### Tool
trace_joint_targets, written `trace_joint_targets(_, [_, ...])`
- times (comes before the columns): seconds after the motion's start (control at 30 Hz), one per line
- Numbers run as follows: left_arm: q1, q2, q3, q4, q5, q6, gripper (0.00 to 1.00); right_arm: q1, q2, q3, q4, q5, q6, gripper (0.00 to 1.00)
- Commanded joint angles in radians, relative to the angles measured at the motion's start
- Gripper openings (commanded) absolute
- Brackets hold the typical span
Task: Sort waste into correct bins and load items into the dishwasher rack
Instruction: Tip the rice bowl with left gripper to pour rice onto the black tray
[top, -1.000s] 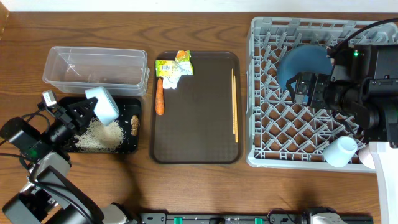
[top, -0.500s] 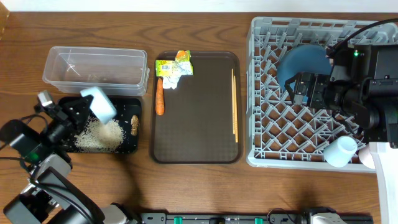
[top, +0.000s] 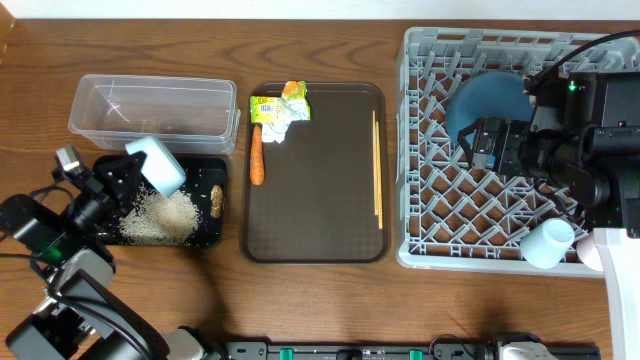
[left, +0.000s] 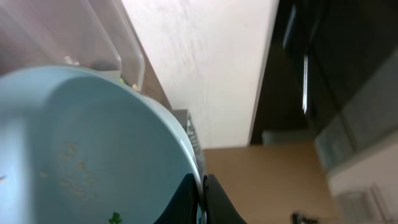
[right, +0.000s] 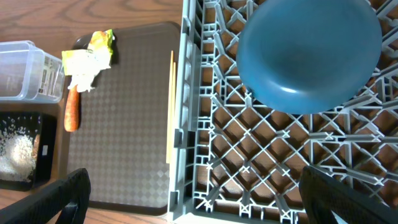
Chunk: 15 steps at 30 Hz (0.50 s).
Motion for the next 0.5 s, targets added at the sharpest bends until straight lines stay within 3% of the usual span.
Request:
trace_joint_targets(0.0, [0.011,-0.006,-0.002,-0.067,0.002,-0.013,0.06,-0.005,-0.006,0.0,0.005,-0.011,0.011,0.99])
trace_joint_targets(0.03, [0.0,-0.008,-0.002,-0.082,0.004,-0.048,0.06,-0.005,-0.006,0.0,0.007,-0.011,0.011,0.99])
trace_joint_targets(0.1, [-0.019,-0.007,-0.002,0.026,0.08,0.15,0.06,-0.005,-0.006,0.0,0.008,-0.011,0.011,0.99])
trace_joint_targets(0.13, [-0.006,-0.006,-0.003,0.023,0.061,0.165,0.06,-0.005,-0.006,0.0,0.007,-0.011,0.011,0.99])
trace_joint_targets(0.2, [-0.001,-0.01,-0.003,-0.062,-0.009,-0.02,0.06,-0.005,-0.006,0.0,0.002,-0.012,0.011,0.99])
trace_joint_targets(0.27, [-0.017,-0.009,-0.002,0.035,0.074,0.105,0.06,-0.005,-0.006,0.0,-0.008,-0.011,0.011,0.99])
trace_joint_targets(0.3, [-0.013,-0.009,-0.003,0.038,0.07,0.107,0.06,-0.005,-0.006,0.0,-0.01,-0.011,0.011,0.99])
trace_joint_targets(0.4, [-0.029,-0.011,-0.007,-0.053,0.01,-0.046,0.06,-0.005,-0.006,0.0,-0.006,-0.011,0.011,0.99])
trace_joint_targets(0.47, [-0.043,-0.011,-0.007,0.027,0.079,0.111,0.06,-0.005,-0.006,0.0,-0.007,-0.011,0.011,0.99])
